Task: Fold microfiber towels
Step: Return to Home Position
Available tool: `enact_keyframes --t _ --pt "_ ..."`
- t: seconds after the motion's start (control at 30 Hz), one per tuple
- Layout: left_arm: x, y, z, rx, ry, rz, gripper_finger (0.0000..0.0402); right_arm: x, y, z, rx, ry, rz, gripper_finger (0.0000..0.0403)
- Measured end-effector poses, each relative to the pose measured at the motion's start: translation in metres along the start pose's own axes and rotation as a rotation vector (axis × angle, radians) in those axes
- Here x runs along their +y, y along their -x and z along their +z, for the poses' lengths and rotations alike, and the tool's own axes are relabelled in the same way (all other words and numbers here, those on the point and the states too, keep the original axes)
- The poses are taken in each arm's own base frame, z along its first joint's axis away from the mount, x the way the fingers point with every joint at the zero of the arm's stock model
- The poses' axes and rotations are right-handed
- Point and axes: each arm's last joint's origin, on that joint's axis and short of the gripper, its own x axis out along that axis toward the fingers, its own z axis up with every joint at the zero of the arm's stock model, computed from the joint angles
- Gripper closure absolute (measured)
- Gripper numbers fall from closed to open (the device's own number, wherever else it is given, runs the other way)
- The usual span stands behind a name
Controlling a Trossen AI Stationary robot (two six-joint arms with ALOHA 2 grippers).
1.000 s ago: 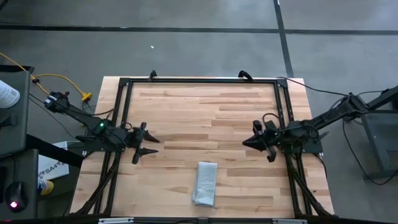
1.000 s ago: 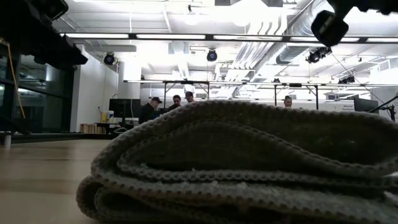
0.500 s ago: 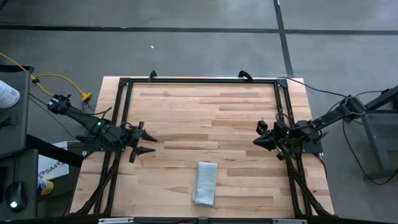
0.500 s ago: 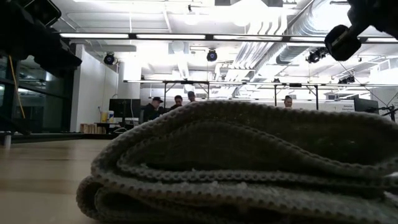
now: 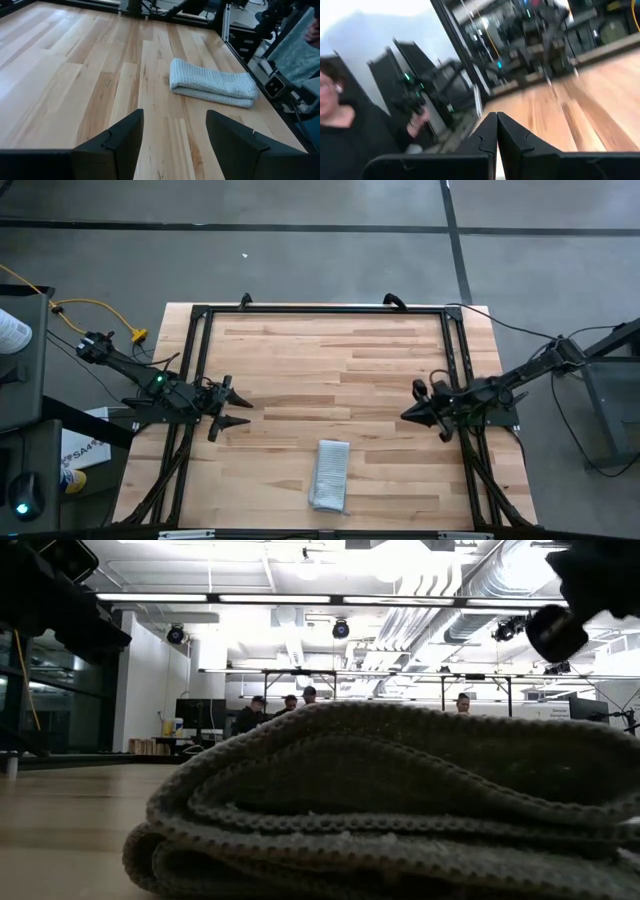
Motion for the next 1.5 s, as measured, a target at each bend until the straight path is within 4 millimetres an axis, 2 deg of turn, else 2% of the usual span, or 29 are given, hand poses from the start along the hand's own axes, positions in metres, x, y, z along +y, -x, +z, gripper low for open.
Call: enact_keyframes --t 0.27,0.43,0.6,0.93,1.23,1.5 --pt "0.0 0.0 0.0 0.0 0.012 -0.001 0.0187 -0.014 0.009 -0.023 0.22 -0.126 -0.19 0.0401" --pt "0.0 0.0 0.0 -0.001 0.015 -0.001 0.0187 -0.02 0.016 -0.029 0.27 -0.155 -0.292 0.0401" --pt "-0.001 0.0 0.001 -0.012 0.02 -0.011 0.0187 -0.016 0.017 -0.027 0.294 -0.109 -0.193 0.0401" --pt "-0.007 0.001 0.01 -0.083 -0.036 -0.155 0.0187 -0.009 0.02 -0.028 0.389 -0.038 0.03 0.0401" --pt "-0.008 0.001 0.013 -0.105 -0.037 -0.162 0.0187 -0.005 0.021 -0.032 0.42 -0.005 0.075 0.0401" --pt "-0.008 0.001 0.012 -0.102 -0.037 -0.168 0.0187 -0.004 0.021 -0.032 0.42 -0.061 0.069 0.0401"
